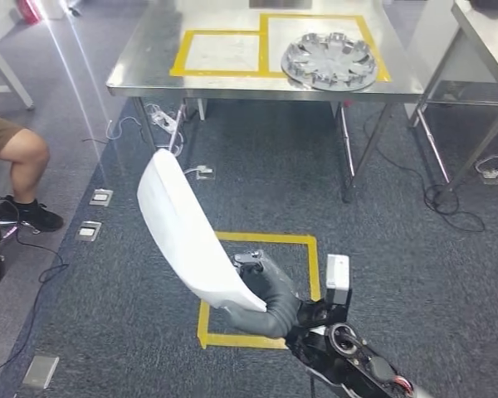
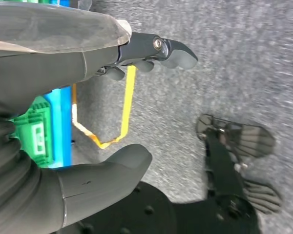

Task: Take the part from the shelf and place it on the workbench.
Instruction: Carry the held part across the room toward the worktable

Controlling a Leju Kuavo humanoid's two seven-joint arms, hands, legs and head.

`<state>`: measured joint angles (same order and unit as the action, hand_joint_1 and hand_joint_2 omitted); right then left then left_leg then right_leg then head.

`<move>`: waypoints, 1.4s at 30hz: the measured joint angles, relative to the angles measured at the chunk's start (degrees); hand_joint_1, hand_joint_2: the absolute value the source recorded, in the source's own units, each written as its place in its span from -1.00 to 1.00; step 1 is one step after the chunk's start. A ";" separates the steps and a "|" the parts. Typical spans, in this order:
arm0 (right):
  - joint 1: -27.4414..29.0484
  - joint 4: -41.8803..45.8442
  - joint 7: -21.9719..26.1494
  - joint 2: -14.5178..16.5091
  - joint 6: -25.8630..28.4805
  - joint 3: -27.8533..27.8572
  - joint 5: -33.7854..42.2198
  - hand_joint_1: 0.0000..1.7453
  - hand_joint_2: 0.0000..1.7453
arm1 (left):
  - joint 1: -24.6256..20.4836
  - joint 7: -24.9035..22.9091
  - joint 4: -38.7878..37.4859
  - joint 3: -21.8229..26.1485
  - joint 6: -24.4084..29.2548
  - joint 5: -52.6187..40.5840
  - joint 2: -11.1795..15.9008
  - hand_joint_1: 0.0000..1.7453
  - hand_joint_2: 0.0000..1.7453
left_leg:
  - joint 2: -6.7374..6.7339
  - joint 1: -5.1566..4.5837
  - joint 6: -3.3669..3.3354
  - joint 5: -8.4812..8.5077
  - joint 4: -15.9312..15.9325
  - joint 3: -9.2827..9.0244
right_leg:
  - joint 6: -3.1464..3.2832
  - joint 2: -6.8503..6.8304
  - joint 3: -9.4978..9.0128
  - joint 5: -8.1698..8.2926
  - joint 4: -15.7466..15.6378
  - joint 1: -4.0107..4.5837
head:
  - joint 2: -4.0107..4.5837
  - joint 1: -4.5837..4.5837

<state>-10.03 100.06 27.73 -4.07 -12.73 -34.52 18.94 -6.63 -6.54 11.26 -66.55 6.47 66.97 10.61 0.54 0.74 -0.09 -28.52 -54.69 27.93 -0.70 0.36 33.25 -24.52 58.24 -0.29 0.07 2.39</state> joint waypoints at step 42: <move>-1.60 -0.71 0.15 0.00 -1.11 -1.05 1.46 1.00 1.00 | -0.05 -0.35 0.00 0.09 0.44 1.20 0.05 -1.00 1.00 | -0.34 0.18 1.80 -1.01 -14.23 11.58 | 1.97 0.07 -4.09 -2.53 -2.85 -0.27 | -0.01 -2.47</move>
<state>-11.63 99.35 27.88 -4.07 -13.83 -35.58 20.40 -6.69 -6.88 11.26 -66.47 6.91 68.17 10.66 0.20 0.92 1.72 -29.53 -68.92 39.50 1.28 0.44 29.16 -27.05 55.38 -0.55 0.07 -0.08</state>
